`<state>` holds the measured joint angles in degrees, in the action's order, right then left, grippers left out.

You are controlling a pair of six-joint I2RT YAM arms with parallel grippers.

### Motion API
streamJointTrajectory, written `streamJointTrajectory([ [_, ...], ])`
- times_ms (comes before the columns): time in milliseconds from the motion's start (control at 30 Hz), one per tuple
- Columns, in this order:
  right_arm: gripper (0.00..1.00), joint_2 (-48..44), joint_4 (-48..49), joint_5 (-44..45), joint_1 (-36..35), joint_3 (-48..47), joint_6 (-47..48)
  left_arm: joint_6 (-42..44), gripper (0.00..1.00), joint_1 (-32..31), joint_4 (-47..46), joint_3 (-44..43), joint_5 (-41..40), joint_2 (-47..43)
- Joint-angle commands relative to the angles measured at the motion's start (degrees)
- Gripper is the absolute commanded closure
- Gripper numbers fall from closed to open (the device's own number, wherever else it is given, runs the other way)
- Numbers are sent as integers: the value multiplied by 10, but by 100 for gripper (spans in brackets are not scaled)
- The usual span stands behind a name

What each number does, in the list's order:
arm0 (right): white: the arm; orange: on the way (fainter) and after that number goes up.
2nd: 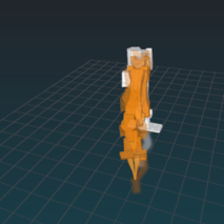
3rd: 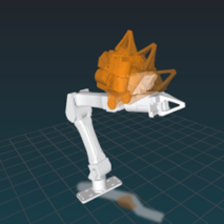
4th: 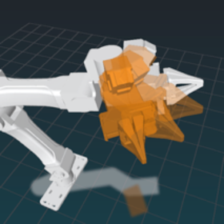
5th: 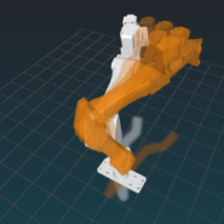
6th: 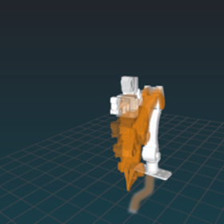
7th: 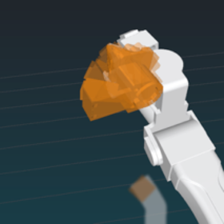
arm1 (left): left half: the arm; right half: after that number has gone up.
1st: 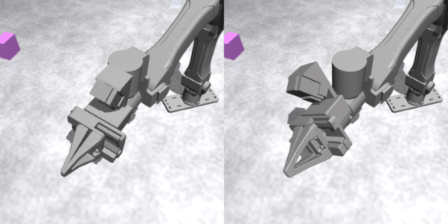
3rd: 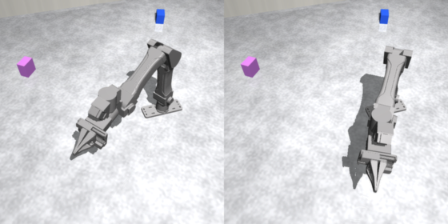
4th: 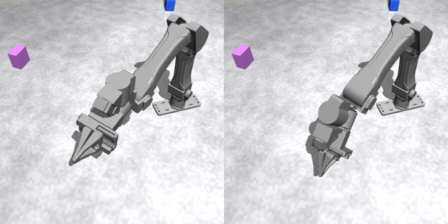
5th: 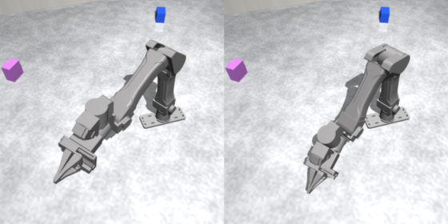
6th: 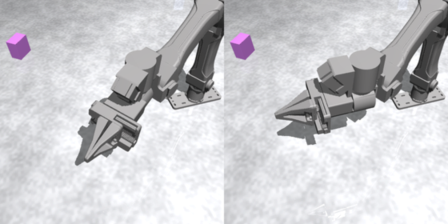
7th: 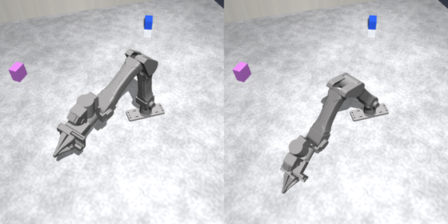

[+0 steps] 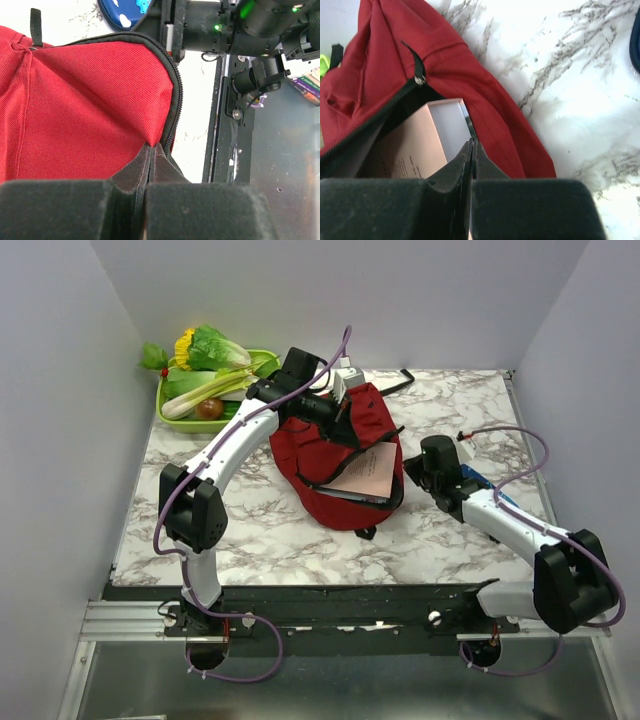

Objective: Pack the student bag
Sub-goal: Place the book in the student bag.

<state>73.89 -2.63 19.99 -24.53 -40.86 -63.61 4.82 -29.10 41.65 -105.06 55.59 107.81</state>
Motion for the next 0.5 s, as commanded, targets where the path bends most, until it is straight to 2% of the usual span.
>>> streamJointTrajectory([
  [0,92,50,44,-28,8,-29,-2,9,100,-3,12,-7,48,-18],
  [200,96,139,64,-88,0,-83,2,2,100,-2,10,-18,51,-10],
  [467,99,180,106,-110,-49,-149,1,-3,100,-2,0,-20,54,-6],
])
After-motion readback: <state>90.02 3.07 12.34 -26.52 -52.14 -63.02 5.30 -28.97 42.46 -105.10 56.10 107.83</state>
